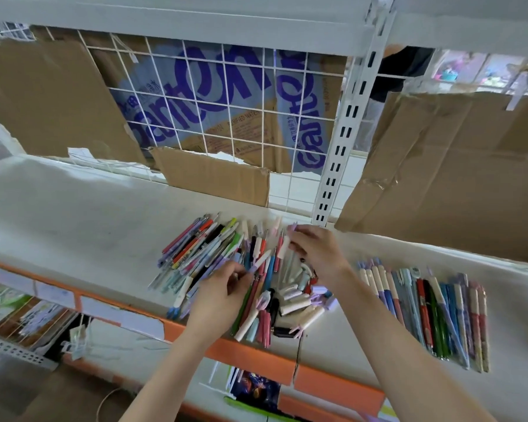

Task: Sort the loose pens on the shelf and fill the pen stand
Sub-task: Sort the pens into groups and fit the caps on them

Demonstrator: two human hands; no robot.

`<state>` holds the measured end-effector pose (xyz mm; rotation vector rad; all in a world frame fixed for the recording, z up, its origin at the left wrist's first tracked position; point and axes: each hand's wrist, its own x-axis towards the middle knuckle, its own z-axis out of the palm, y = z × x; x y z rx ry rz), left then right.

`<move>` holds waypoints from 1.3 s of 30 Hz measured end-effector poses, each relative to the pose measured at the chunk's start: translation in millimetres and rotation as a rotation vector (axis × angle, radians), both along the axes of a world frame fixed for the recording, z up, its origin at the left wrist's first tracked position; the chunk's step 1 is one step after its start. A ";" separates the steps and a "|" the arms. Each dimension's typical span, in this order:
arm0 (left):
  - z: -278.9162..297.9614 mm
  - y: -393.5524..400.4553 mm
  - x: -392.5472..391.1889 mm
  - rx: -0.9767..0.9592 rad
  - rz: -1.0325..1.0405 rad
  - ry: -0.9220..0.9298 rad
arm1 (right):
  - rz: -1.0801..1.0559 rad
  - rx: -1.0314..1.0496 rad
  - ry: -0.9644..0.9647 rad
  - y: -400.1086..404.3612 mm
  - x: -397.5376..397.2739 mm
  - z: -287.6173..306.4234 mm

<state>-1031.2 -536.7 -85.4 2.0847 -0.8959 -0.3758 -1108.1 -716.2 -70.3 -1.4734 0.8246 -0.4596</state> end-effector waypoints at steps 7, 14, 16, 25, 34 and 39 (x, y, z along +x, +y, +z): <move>1.7 -4.9 -5.3 -0.035 -0.022 0.035 | -0.076 0.147 -0.247 4.7 -10.1 2.3; 9.8 -5.3 -13.2 -0.071 -0.035 0.073 | -0.034 0.180 -0.340 11.0 -15.7 3.6; 13.4 -7.9 -15.4 -0.081 -0.043 0.087 | 0.096 0.183 -0.307 21.5 -15.9 1.0; 21.5 -20.4 -14.3 -0.296 -0.025 1.050 | 0.118 0.044 -0.299 37.4 -21.4 0.2; 4.5 -35.9 12.2 0.078 0.023 -0.187 | -0.029 -0.665 0.231 -9.4 -51.1 8.0; -11.9 -36.6 1.1 0.225 -0.047 -0.388 | -0.040 -0.839 0.618 -25.3 -80.2 -25.8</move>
